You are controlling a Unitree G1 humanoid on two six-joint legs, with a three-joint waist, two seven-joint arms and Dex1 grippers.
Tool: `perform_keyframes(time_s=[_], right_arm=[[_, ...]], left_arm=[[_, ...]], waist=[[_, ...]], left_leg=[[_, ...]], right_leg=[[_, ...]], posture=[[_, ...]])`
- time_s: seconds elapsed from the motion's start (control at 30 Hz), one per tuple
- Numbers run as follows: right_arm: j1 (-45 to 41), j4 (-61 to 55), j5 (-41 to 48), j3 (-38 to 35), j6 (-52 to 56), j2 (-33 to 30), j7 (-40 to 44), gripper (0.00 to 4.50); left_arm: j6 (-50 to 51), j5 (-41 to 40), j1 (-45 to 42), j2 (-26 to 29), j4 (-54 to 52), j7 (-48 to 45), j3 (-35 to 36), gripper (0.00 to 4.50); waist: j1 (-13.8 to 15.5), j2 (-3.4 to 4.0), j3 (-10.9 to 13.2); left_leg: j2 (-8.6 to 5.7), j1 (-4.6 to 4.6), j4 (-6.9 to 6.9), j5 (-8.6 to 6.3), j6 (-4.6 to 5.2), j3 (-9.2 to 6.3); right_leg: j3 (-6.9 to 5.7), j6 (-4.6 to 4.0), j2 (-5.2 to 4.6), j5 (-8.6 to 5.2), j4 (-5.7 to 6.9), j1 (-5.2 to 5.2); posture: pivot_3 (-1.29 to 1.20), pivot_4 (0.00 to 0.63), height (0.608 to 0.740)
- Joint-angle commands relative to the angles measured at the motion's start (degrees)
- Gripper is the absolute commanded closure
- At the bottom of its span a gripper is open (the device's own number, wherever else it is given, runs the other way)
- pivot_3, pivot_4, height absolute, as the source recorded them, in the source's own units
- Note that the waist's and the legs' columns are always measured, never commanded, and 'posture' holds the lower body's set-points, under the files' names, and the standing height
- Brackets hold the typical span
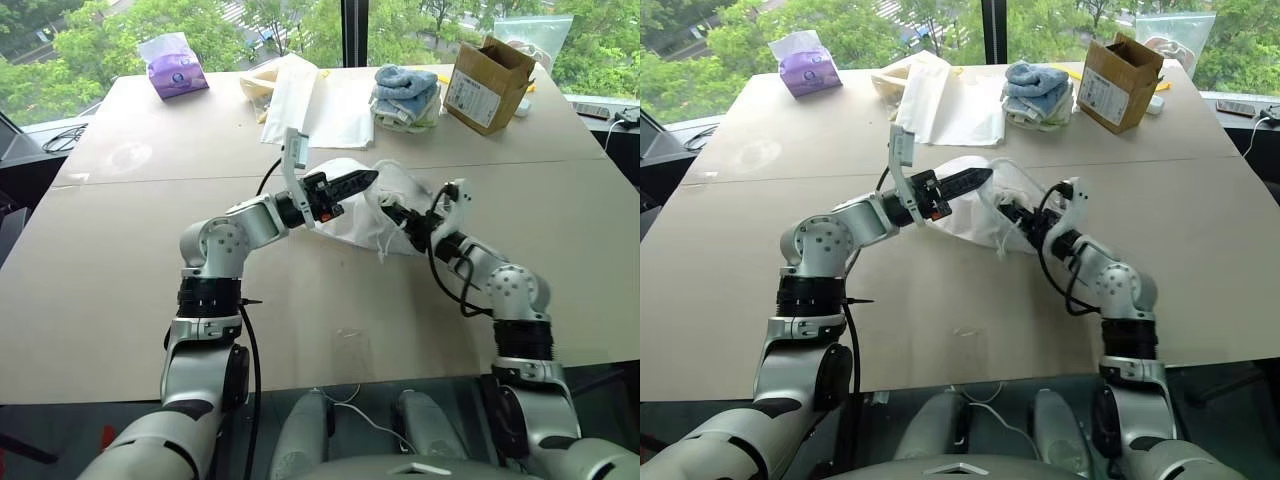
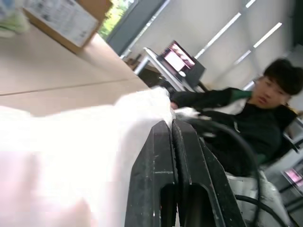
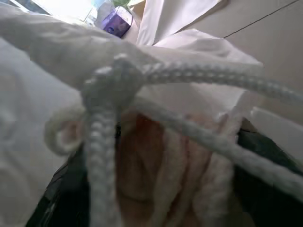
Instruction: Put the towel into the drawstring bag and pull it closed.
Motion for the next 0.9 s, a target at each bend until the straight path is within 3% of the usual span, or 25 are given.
perform_keyframes(time_s=[0.03, 0.23, 0.37, 0.43, 0.63, 0.73, 0.9], right_arm=[[3.1, -8.4, 5.2, -1.9, 1.7, -2.9, 3.9, 1.12], [9.2, -18.4, 8.0, -2.4, -0.1, -7.2, 5.1, 1.12], [7.1, -17.3, 13.4, -3.0, -1.5, 2.6, -3.8, 1.12], [5.0, -15.1, 11.0, -1.1, -3.2, 6.9, -7.0, 1.12], [1.4, -10.0, 4.4, 4.9, -8.3, 9.7, -4.1, 1.12], [0.4, -10.6, 2.9, 6.2, -9.2, 7.1, -1.1, 1.12], [1.4, -19.8, -3.1, 13.0, -7.1, -5.0, 3.8, 1.12]], left_arm=[[-1.9, 0.4, -1.7, 0.5, -0.2, -0.6, 1.6, 4.50], [-1.7, 1.3, -1.1, 0.3, -1.1, -1.7, 0.2, 4.50], [-1.9, 1.8, -0.9, -0.9, -2.3, -2.7, -1.3, 4.50], [-2.1, 2.1, -0.6, -1.3, -3.4, -3.5, -2.5, 4.50], [-0.8, 1.3, 0.3, -2.8, -6.8, -4.0, -3.6, 4.50], [-1.0, 1.7, 0.9, -3.1, -7.4, -3.1, -3.1, 4.50], [-1.6, 2.3, 1.3, -3.1, -7.5, -2.3, -2.5, 4.50]], waist=[[-0.1, 0.00, 0.0], [-0.2, -0.01, 0.0], [-0.4, -0.01, 0.0], [-0.4, -0.01, 0.0], [-0.2, -0.01, 0.0], [-0.1, -0.01, 0.0], [0.2, 0.00, 0.0]], left_leg=[[0.01, 0.00, 0.00, 0.00, 0.00, -0.01], [0.00, 0.02, 0.02, -0.01, 0.02, 0.00], [0.04, 0.06, 0.03, 0.00, 0.01, 0.03], [0.07, 0.07, 0.03, 0.00, 0.00, 0.02], [0.01, 0.05, 0.06, 0.00, 0.00, -0.01], [0.01, 0.04, 0.04, 0.00, -0.01, -0.01], [-0.03, 0.02, 0.06, 0.00, 0.00, -0.02]], right_leg=[[-0.01, 0.00, 0.01, 0.00, 0.00, 0.00], [0.02, 0.00, 0.02, 0.00, -0.02, 0.03], [0.07, 0.00, 0.05, 0.00, 0.04, 0.03], [0.07, 0.00, 0.07, 0.00, 0.06, 0.02], [0.04, 0.00, 0.04, 0.00, 0.04, 0.01], [0.03, 0.00, 0.03, 0.00, 0.03, 0.01], [0.01, 0.00, -0.01, 0.00, -0.01, 0.02]], posture=[[0.00, 0.150, 0.740], [0.00, 0.150, 0.740], [0.00, 0.150, 0.740], [0.00, 0.150, 0.740], [0.00, 0.150, 0.740], [0.00, 0.150, 0.740], [0.00, 0.150, 0.740]])
